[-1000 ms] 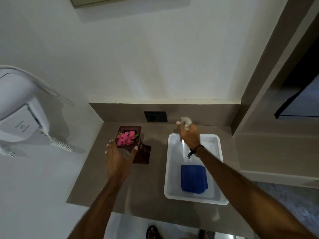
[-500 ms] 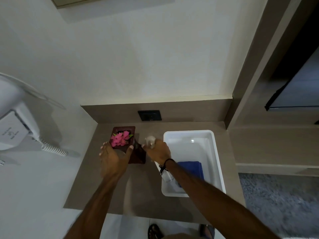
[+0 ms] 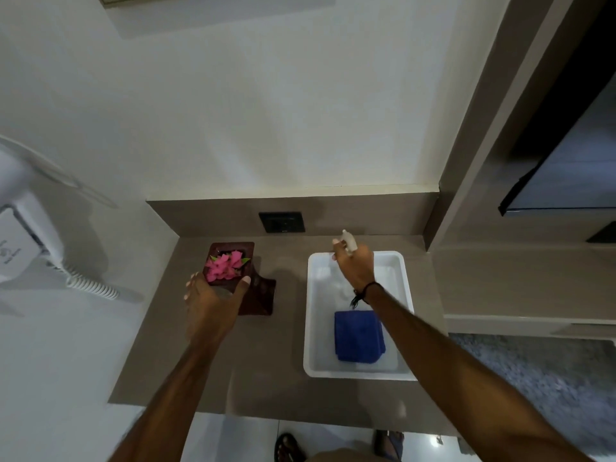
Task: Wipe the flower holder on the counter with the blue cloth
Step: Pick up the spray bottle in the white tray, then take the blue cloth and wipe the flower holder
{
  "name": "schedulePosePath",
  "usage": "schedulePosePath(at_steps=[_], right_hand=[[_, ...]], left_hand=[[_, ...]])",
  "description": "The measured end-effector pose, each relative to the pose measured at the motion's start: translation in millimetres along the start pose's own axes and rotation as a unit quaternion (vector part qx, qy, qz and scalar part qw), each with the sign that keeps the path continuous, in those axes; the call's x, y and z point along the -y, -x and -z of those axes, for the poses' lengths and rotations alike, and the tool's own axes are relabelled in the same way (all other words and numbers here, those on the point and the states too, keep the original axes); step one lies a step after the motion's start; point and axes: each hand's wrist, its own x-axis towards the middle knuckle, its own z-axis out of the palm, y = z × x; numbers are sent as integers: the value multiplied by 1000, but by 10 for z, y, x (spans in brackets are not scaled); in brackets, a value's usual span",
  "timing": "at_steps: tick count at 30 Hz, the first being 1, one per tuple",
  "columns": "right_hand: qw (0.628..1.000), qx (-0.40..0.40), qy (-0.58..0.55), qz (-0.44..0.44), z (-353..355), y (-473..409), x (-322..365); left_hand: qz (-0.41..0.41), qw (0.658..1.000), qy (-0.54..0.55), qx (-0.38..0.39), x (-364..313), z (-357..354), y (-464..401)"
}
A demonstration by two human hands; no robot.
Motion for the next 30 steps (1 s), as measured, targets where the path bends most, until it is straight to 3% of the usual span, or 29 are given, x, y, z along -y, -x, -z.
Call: schedulePosePath(at_steps=[9,15,18,22,28,30], right_hand=[[998,15,64,8,211,-46,-160],[992,2,84,-96,378,323,-523],[978,69,171,-94,373,633,-772],[923,127,352,-89,275,754,-869],[892,243,335,-181,362,572,-748],[912,250,247,-211,346,517,-709]], left_hand=[[-1,1000,-14,-26,-20,-85,57],[-17,995,-90,-40,30,-159,96],[-19,994,-97,-45,56,-187,92],[-14,994,-101,-38,65,-181,69],[-4,995,-98,-28,14,-142,80],[-1,995,-94,-24,0,-132,82]])
